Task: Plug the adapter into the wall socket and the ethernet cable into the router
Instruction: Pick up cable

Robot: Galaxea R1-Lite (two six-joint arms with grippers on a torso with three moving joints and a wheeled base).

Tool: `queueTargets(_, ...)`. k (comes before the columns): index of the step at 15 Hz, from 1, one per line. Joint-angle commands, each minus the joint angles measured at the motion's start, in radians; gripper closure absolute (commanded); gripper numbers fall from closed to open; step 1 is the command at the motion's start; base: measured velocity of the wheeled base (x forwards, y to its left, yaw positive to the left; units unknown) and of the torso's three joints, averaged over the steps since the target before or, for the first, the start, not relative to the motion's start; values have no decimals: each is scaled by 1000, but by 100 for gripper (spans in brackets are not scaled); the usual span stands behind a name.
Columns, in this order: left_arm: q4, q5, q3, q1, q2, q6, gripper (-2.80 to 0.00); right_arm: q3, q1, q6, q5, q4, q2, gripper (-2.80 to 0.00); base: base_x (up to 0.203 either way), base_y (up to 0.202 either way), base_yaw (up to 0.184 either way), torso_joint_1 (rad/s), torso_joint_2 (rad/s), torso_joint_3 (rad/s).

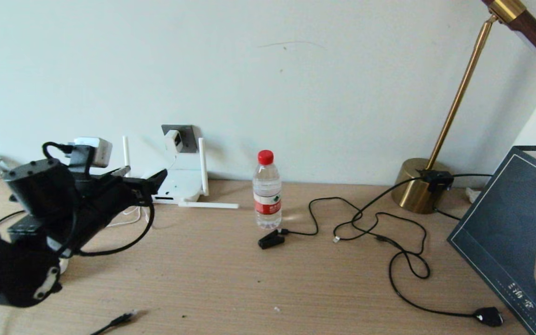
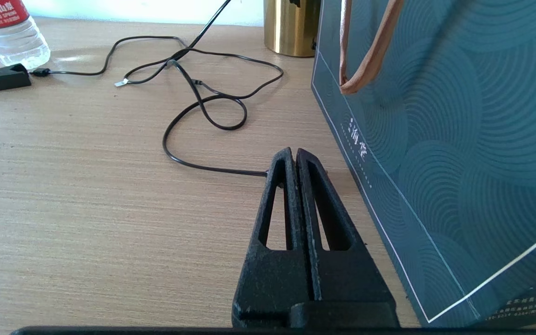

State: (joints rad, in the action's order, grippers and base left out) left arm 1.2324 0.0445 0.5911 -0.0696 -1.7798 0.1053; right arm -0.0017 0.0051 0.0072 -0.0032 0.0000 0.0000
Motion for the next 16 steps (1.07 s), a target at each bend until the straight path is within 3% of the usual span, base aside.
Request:
queueTargets(1, -2, 2, -130, -3, 228, 0, 0, 0, 1, 0, 0, 0, 2, 0, 0, 0, 0, 0, 0, 0)
queueTargets(4, -81, -13, -261, -11, 407, -41, 0, -1, 1, 0, 0, 0, 2, 0, 0, 0, 0, 0, 0, 0)
queueTargets(6, -208, -59, -321, -25, 492, -192, 0, 0, 0, -1, 0, 0, 2, 0, 0, 0, 0, 0, 0, 0)
queueTargets(7, -277, -98, -338, -29, 511, -265, 0, -1, 0, 0, 0, 0, 2, 0, 0, 0, 0, 0, 0, 0)
queueTargets(9, -356, -213, -353, -41, 509, -283, 0, 0, 1, 0, 0, 0, 2, 0, 0, 0, 0, 0, 0, 0)
queueTargets(12, -400, -336, -349, -175, 507, -368, 0, 0, 1, 0, 0, 0, 2, 0, 0, 0, 0, 0, 0, 0)
queueTargets(13, -417, -360, -337, -202, 528, -346, 0, 0, 1, 0, 0, 1, 2, 0, 0, 0, 0, 0, 0, 0)
queueTargets(14, -455, -364, -322, -200, 549, -243, 0, 0, 1, 0, 0, 0, 2, 0, 0, 0, 0, 0, 0, 0)
queueTargets(15, -537, -347, -299, -194, 598, -100, 0, 0, 0, 0, 0, 0, 2, 0, 0, 0, 0, 0, 0, 0)
queueTargets(16, -672, -307, -266, -190, 660, -3, 0, 0, -1, 0, 0, 0, 2, 0, 0, 0, 0, 0, 0, 0)
